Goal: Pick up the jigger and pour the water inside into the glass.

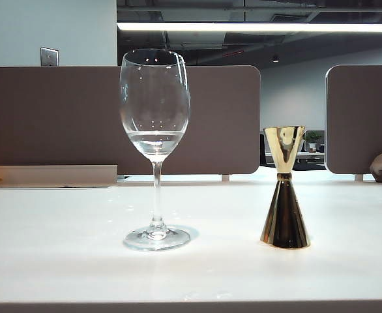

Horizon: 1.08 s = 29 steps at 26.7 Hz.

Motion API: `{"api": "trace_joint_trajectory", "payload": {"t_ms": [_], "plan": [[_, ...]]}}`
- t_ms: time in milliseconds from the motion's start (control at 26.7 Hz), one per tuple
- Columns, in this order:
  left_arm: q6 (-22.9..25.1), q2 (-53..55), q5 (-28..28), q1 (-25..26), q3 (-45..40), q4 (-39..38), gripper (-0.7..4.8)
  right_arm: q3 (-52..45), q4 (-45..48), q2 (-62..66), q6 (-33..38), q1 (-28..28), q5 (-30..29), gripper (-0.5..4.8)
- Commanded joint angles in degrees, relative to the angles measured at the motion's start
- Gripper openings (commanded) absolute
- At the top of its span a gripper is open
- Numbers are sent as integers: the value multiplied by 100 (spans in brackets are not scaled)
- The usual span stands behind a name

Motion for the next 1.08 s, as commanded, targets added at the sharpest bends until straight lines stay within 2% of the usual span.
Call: {"api": "trace_joint_trajectory", "payload": {"t_ms": [37,187,262,299,336,374,411,486,598,785,1084], "plan": [[-728,15,77,4,295,372,0,317,61,2,155,0,-444,86],[-885,15,203,4,568,1095,27,798,2,4,155,0,-1047,85],[-868,15,350,4,767,1106,26,992,-162,4,149,-4,-1045,83],[-868,15,420,7,903,1005,25,1123,-291,4,105,-7,-1036,66],[-844,15,522,7,1165,636,14,1351,-577,4,-127,-7,-1001,5],[-734,15,522,7,1377,245,-3,1526,-835,4,-369,-7,-999,-8],[-203,55,487,7,1838,-621,-6,1869,-1403,13,-828,-7,-999,-9],[498,192,315,7,2308,-1412,-6,2203,-2004,61,-1165,-7,-997,-9],[1178,629,269,7,2855,-2079,-6,2603,-2778,229,-1593,-4,-1010,-9],[1829,1720,321,4,3442,-2763,-6,2841,-3335,787,-2020,0,-1314,-9],[2072,2874,761,-96,3541,-2837,-6,2822,-3211,1961,-2022,4,-1397,-9]]}}
